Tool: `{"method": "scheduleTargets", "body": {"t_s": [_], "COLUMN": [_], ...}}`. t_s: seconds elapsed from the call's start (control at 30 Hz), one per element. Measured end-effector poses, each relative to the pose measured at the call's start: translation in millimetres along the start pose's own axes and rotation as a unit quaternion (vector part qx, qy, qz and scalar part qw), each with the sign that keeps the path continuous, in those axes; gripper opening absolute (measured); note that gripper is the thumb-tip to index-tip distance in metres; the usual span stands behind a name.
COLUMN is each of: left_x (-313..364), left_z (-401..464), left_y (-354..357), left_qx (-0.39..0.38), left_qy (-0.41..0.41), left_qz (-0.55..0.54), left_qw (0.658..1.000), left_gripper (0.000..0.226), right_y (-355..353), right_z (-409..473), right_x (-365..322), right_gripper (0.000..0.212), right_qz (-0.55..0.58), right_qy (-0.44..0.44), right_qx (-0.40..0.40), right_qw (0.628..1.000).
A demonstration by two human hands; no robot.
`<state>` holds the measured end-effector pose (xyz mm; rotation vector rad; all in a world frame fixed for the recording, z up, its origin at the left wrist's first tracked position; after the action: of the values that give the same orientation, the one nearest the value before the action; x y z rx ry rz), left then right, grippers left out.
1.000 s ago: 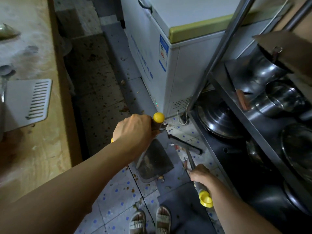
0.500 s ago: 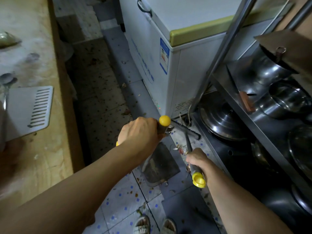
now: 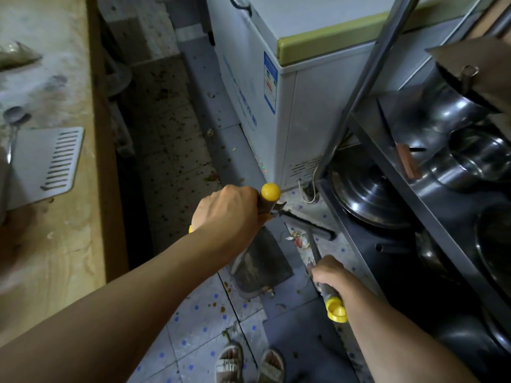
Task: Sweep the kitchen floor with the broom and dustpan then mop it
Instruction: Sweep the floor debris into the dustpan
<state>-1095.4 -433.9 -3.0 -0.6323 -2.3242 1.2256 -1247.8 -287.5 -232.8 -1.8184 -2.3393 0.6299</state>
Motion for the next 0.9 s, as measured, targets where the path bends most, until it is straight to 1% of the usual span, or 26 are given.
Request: {"method": "scheduleTargets", "body": {"t_s": [0.1, 0.2, 0.4, 0.57, 0.67, 0.8, 0.9], "left_x": [5, 8, 10, 13, 19, 30, 37], "left_z": [-7, -13, -17, -14, -9, 0, 7], "left_y": [0, 2, 11, 19, 23, 27, 31], "left_qx": [-0.001, -0.005, -0.014, -0.015, -0.017, -0.017, -0.017], "left_qy": [0.009, 0.015, 0.038, 0.046, 0.042, 0.049, 0.054], "left_qz": [0.003, 0.008, 0.013, -0.003, 0.009, 0.013, 0.019], "left_qw": [1.0, 1.0, 0.999, 0.999, 0.999, 0.999, 0.998], "left_gripper": [0.033, 0.032, 0.031, 0.026, 0.029, 0.026, 0.029], "right_y": [6, 11, 19, 27, 27, 21, 23], "right_z": [-16, -30, -54, -52, -45, -38, -28], "right_x": [25, 42, 61, 81, 83, 83, 89], "right_gripper": [0.039, 0.039, 0.036, 0.032, 0.033, 0.029, 0.027], "right_qz": [-0.004, -0.027, -0.001, 0.091, 0.164, 0.232, 0.271], "right_qy": [0.024, 0.023, 0.017, 0.014, 0.013, 0.034, 0.053], "right_qx": [-0.003, 0.005, -0.007, -0.003, 0.0, -0.002, 0.0], "right_qw": [1.0, 0.999, 1.0, 0.996, 0.986, 0.972, 0.961]}}
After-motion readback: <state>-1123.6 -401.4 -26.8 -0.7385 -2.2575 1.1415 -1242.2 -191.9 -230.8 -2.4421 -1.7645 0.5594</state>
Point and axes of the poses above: each hand's wrist, its own z-axis towards the middle knuckle, its own y-axis out of the palm, x = y × z, the point moved 5 cm from there along z, towards the middle knuckle, and after that the axes turned 15 degrees about -x, right-handed, at the moved point
